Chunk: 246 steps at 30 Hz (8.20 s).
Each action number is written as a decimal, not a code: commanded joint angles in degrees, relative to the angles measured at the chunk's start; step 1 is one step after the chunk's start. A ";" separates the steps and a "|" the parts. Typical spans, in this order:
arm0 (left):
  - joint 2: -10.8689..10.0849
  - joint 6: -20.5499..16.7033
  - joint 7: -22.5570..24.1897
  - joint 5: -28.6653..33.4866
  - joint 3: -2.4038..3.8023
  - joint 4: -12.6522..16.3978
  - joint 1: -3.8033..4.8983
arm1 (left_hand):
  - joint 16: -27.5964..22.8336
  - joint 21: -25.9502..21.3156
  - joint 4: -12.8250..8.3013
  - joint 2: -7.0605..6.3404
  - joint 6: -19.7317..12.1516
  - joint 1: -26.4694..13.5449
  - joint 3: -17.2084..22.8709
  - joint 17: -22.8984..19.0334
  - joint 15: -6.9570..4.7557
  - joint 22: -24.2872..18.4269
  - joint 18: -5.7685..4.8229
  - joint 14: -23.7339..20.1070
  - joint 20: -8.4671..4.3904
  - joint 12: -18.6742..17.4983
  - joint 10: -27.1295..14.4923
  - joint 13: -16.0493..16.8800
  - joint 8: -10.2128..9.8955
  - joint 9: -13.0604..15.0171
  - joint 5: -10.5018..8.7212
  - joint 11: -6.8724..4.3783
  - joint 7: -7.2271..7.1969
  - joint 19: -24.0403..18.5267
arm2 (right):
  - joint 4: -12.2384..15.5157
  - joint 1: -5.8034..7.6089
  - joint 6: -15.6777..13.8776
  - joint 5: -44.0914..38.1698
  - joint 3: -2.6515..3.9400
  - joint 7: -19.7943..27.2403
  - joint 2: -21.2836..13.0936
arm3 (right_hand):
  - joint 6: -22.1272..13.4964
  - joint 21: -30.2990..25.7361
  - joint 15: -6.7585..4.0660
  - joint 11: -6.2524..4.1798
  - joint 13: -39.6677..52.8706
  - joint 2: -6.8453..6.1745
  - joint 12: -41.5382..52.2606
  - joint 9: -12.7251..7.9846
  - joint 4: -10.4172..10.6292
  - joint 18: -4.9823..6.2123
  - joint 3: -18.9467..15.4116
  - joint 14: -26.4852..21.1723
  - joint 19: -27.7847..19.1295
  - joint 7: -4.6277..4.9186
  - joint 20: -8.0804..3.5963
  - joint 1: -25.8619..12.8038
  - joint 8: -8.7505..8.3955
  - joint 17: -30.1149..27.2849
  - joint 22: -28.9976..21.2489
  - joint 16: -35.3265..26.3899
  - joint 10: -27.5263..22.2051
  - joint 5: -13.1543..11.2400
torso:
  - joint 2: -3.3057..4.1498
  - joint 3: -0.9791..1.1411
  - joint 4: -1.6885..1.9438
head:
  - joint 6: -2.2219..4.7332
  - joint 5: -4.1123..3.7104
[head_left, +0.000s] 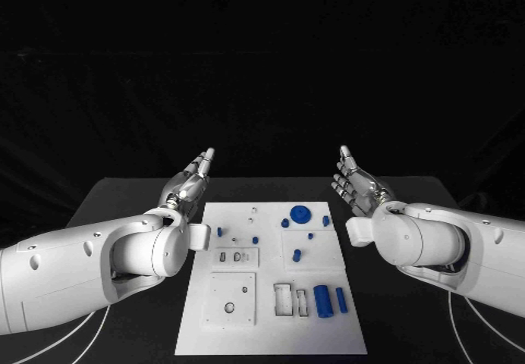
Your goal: Assemble the parts on the task board
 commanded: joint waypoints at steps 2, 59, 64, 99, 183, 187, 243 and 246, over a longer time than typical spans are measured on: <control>0.03 3.31 0.35 1.97 0.00 0.22 0.06 | -0.21 -0.36 0.32 -0.36 0.26 1.43 -0.57 -0.08 0.88 -0.06 1.14 0.02 0.85 -0.34 -0.08 -0.05 0.34 0.06 0.02 -0.71 -0.75 0.00 | 0.93 0.97 6.14 6.51 -0.48 -5.47 -0.63 | 0.05 -0.31 -7.62 -0.21 -0.09 -0.34 -0.21 0.07 0.13 0.38 -0.49 0.01 0.12 -0.20 -0.49 0.88 0.29 -0.05 -0.08 -0.17 -0.17 -0.97 | 0.34 0.00 -0.04 | -0.05 0.01; -5.58 10.72 8.21 -11.59 -0.77 3.08 0.48 | -0.21 -0.36 0.35 -1.64 2.67 6.96 0.01 -0.08 2.98 -0.06 4.68 0.02 6.54 -0.34 -0.08 -0.05 0.61 0.33 0.94 -0.25 -2.90 0.00 | -6.00 6.29 19.24 -113.11 -0.39 -21.81 3.93 | 31.22 15.34 6.41 10.43 4.68 -10.92 4.61 3.46 -11.39 0.80 15.97 52.81 50.89 7.96 13.54 28.27 5.79 9.74 6.28 12.63 29.05 1.21 | 6.17 -0.62 1.78 | -0.88 0.38; -5.63 10.93 8.21 -11.65 -0.77 3.24 0.54 | -0.21 -0.36 0.36 -1.44 2.72 7.08 0.11 -0.08 2.99 -0.06 4.73 0.02 6.61 -0.34 -0.08 -0.05 0.61 0.33 1.20 -0.22 -2.82 0.00 | -5.54 6.84 21.68 -119.41 -0.37 -24.11 4.85 | 40.89 22.93 1.75 10.56 6.29 -12.60 6.00 4.47 -14.21 0.80 18.29 72.61 68.91 8.59 8.61 30.23 6.85 17.07 9.70 23.93 42.39 1.63 | 6.82 -0.71 2.20 | -1.06 0.08; -5.49 13.26 7.92 -11.71 -0.79 2.22 0.53 | -0.21 -0.36 0.35 -0.88 2.85 7.80 0.38 -0.08 3.36 -0.06 5.06 0.02 7.43 -0.34 -0.08 -0.05 0.61 0.34 3.11 0.15 -2.37 0.00 | -8.48 6.32 29.73 -124.47 -0.33 -29.76 8.73 | 50.99 43.27 -1.25 9.89 5.41 -16.03 7.34 9.12 -15.99 0.34 24.95 79.29 72.21 9.80 4.76 30.17 5.40 37.54 28.25 51.82 52.46 3.90 | 6.79 -0.89 2.21 | -2.37 -0.27; -4.99 15.48 5.63 -11.36 -2.01 1.23 0.49 | -0.21 -0.36 0.32 0.15 6.01 11.65 1.75 -0.08 5.26 -0.06 5.24 0.02 9.22 -0.27 0.11 0.01 1.34 0.74 9.30 1.23 1.21 0.00 | -26.41 3.92 19.66 -110.71 0.87 -24.04 24.89 | 61.08 58.34 -0.62 10.54 3.89 -18.44 6.80 15.39 -16.44 -1.49 38.50 80.75 70.75 10.95 5.21 31.28 7.46 46.37 49.22 59.87 67.56 4.13 | 7.59 -1.45 3.33 | -3.52 -0.05; -5.00 15.53 5.60 -11.36 -2.03 1.28 0.49 | -0.21 -0.36 0.32 0.16 6.05 11.74 1.79 -0.08 5.30 -0.06 5.24 0.02 9.25 -0.27 0.12 0.02 1.35 0.75 9.39 1.24 1.22 0.00 | -28.65 3.38 19.61 -110.56 0.88 -23.86 26.51 | 60.70 58.43 -0.38 10.69 3.84 -18.57 6.47 15.45 -16.37 -1.51 38.85 80.61 70.61 11.09 5.42 31.17 7.17 46.24 49.46 59.77 67.42 4.17 | 7.71 -1.50 3.40 | -3.54 -0.08; -3.92 17.77 4.37 -10.94 -3.06 -0.15 0.43 | -0.21 -0.36 -0.60 -0.36 10.89 16.51 3.58 -0.08 6.00 -0.06 5.33 0.02 10.09 -0.19 0.35 0.10 3.31 1.37 14.07 2.92 3.86 0.00 | -14.94 5.37 24.73 -104.04 0.27 -29.17 6.69 | 48.19 50.11 -1.33 7.59 67.49 -19.29 77.10 9.94 -9.26 -1.13 28.63 78.73 67.02 9.30 5.47 25.84 4.75 61.98 51.21 69.12 67.68 -4.53 | 6.54 -1.28 2.70 | -3.19 0.19; -3.79 17.92 4.37 -10.94 -3.18 -0.30 0.40 | -0.21 -0.36 -0.70 -0.45 10.64 16.75 3.67 -0.08 6.02 -0.06 5.32 0.02 10.09 -0.20 0.33 0.09 3.32 1.32 14.40 2.93 3.78 0.00 | -15.50 4.77 24.43 -104.26 0.20 -29.52 6.22 | 48.09 59.78 -1.69 7.06 81.42 -19.07 85.60 10.45 -7.88 -2.75 26.99 84.04 72.18 8.99 4.78 23.93 4.49 74.93 60.89 79.16 81.12 -3.89 | 6.48 -1.26 2.70 | -3.22 -0.15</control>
